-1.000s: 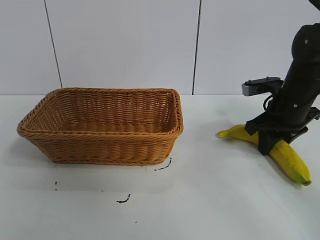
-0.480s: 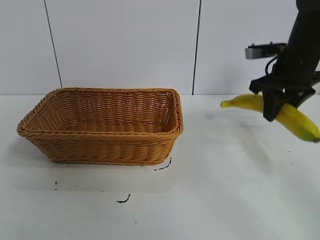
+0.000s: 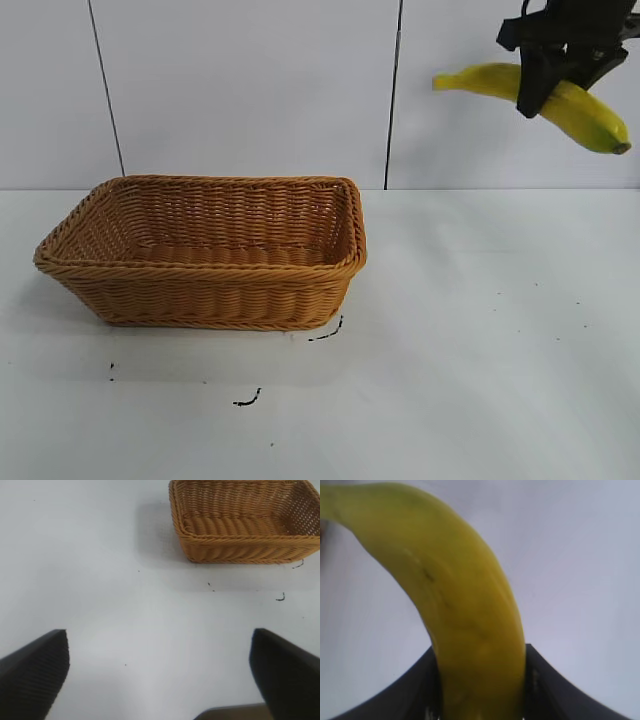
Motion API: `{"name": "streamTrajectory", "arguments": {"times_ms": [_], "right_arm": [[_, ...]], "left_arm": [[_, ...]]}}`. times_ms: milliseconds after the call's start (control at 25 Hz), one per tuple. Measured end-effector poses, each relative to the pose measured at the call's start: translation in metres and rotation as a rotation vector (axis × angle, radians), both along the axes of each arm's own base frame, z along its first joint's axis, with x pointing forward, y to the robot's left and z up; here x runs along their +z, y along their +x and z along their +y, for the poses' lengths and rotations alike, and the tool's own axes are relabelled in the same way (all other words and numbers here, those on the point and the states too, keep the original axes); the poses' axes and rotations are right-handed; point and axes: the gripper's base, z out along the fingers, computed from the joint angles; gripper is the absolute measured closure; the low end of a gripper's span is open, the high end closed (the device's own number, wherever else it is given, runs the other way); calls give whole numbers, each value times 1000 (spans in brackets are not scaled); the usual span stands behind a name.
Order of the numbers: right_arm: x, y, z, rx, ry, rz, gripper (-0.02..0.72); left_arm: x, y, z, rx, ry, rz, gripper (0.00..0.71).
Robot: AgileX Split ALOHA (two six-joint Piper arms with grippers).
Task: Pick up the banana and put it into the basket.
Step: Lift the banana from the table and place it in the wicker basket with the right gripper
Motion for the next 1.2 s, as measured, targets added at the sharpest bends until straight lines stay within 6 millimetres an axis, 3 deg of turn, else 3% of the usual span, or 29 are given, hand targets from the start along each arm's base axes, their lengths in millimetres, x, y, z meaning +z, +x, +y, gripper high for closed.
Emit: {"name": "streamTrajectory", "arguments": {"times_ms": [360,560,760,1000,1200], "right_arm": [[-14,-20,145,456,-45,-160,386],[-43,-32,195,647,-77,-227,386],[-75,-29,217,689,-77,-251,386],[-117,-24,220,694,-98,-182,386],[-128,-21,218,689,-105,-162,386]], "left_arm": [[0,0,0,0,0,0,15],[0,0,0,0,0,0,15],[0,0,0,0,0,0,15],[0,0,0,0,0,0,15],[0,0,0,0,0,0,15]]}}
